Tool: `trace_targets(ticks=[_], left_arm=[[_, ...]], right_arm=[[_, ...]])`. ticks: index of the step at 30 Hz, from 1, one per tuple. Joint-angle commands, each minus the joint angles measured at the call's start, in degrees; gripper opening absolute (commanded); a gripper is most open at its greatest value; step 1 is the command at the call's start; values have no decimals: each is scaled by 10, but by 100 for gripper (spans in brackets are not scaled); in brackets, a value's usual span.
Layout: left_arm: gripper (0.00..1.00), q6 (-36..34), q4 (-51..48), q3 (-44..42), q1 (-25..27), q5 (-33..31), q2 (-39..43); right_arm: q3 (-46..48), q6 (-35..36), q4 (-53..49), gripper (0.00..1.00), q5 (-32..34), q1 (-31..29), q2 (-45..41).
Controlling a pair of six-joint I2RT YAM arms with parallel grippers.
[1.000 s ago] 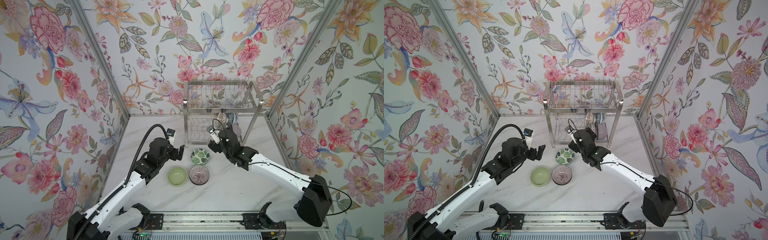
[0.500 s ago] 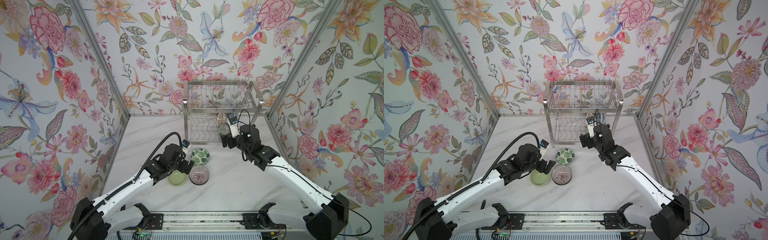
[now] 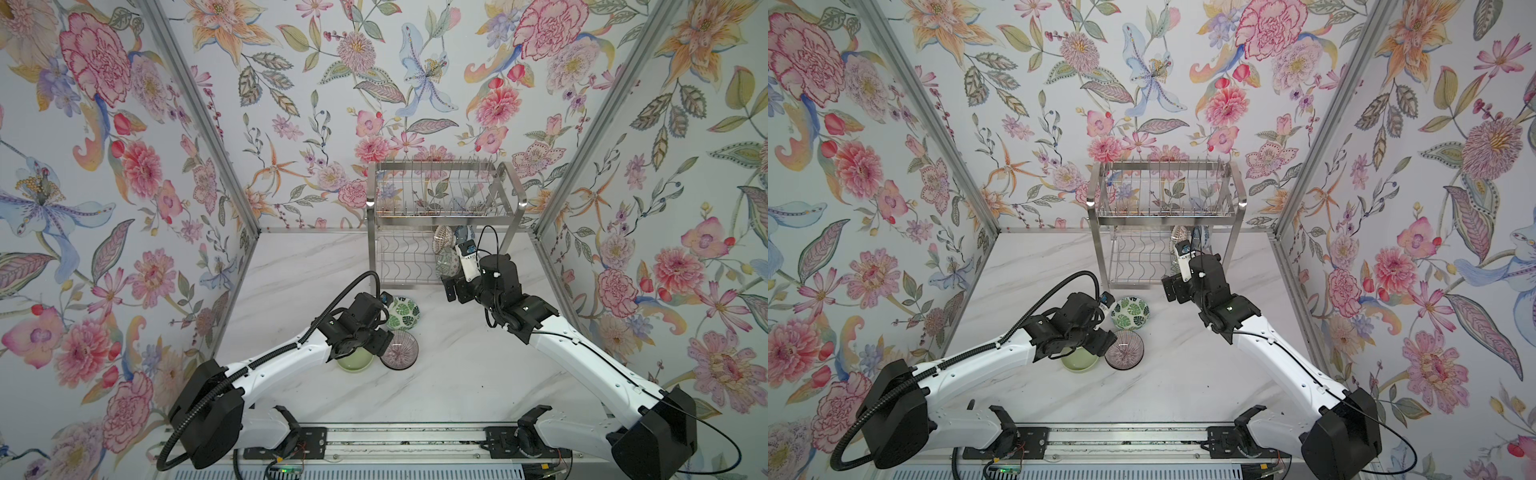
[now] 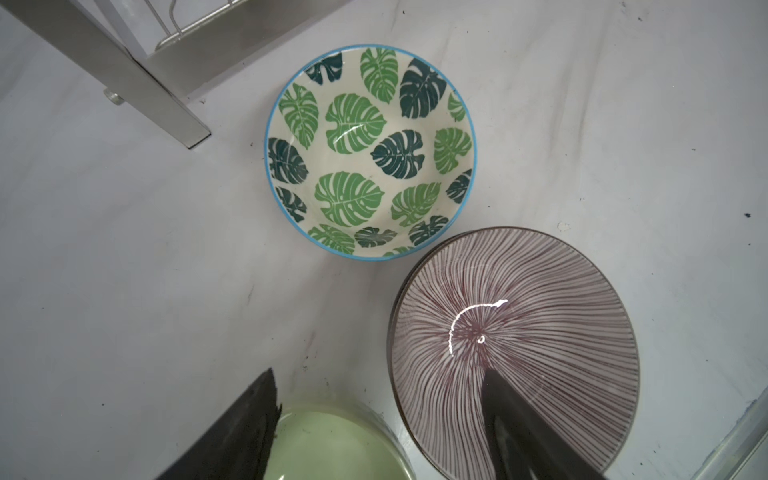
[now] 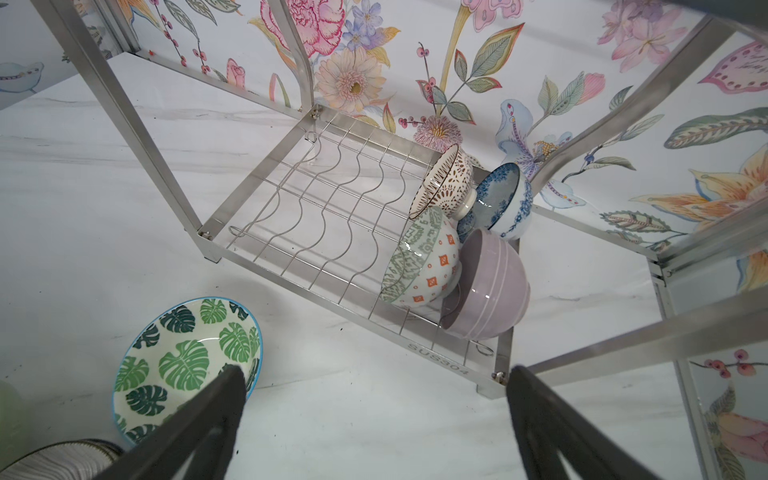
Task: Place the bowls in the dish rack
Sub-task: 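Lower the left gripper onto the purple striped bowl rim and close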
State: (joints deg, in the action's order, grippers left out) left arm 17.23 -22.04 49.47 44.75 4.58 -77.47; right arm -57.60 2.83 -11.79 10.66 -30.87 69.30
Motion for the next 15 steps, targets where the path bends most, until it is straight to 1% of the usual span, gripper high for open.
trace_targets(ticks=[1, 3, 6, 8, 10, 15], left_arm=[[72, 1, -5, 17, 6, 10, -19], [67, 2, -1, 19, 6, 10, -26], [52, 6, 8, 20, 6, 12, -37], [46, 9, 12, 22, 6, 18, -45], [41, 10, 15, 25, 6, 22, -54], [36, 12, 19, 30, 7, 29, -67]], right_arm=[[8, -12, 5, 99, -13, 6, -16], [10, -12, 5, 99, -17, 10, -18], [12, -13, 6, 99, -21, 14, -21], [14, -13, 7, 99, -24, 17, -21], [14, -14, 8, 99, -26, 19, -20], [18, -15, 9, 99, -28, 23, -22]])
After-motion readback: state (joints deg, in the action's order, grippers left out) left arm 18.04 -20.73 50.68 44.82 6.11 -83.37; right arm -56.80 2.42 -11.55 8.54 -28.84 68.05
